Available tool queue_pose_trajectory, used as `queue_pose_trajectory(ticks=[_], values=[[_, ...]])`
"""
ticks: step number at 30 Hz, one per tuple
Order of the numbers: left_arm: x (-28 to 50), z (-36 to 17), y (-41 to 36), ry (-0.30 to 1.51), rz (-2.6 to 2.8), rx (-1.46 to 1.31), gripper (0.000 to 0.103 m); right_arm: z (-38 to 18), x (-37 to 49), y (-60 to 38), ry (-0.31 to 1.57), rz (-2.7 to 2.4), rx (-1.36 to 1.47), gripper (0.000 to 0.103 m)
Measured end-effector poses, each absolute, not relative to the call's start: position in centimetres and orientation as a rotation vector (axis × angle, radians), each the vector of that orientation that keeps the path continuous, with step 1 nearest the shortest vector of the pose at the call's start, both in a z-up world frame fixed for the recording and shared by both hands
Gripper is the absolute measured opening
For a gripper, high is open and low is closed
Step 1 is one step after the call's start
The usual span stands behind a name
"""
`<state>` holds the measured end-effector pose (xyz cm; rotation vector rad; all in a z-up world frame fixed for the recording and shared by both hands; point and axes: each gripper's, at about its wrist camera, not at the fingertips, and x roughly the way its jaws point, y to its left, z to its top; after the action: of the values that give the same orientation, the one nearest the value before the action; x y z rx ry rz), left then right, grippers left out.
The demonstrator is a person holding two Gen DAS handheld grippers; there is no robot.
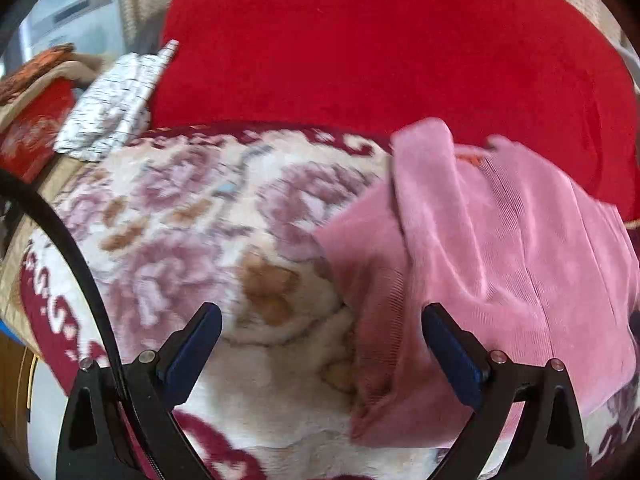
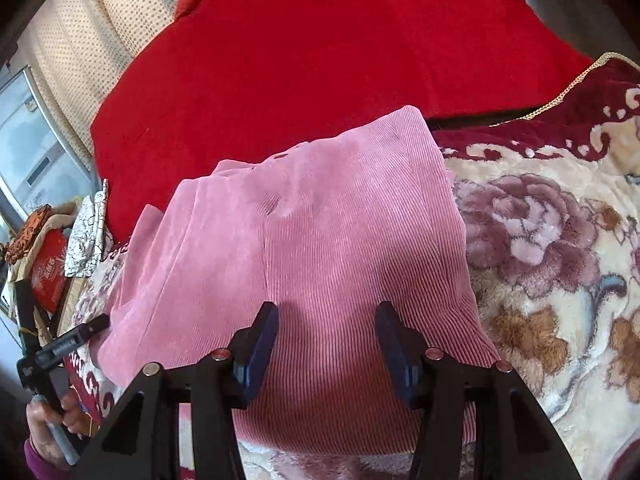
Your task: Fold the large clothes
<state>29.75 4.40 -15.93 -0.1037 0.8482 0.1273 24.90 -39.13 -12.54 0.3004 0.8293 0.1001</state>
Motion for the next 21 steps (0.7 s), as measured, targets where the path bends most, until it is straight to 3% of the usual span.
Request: queue_pose_trajectory(ticks=[6, 11, 21], values=[[26.3, -14.4, 6.6, 0.784, 0.231, -0.133, 0.101, -10.4, 24.0, -38.7, 0.734, 0.174, 0.336, 0.055], [23.7, -16.8, 6.9, 0.868, 0.095, -0.320, 0.101, -8.8, 23.2, -36.0, 0.665, 0.260, 0.293, 0.054], [26.3, -19.8, 4.1, 0.961, -0.162, -0.618, 0.101, -12.2, 24.9, -32.2, 0.816, 0.277, 0.223, 0.054]])
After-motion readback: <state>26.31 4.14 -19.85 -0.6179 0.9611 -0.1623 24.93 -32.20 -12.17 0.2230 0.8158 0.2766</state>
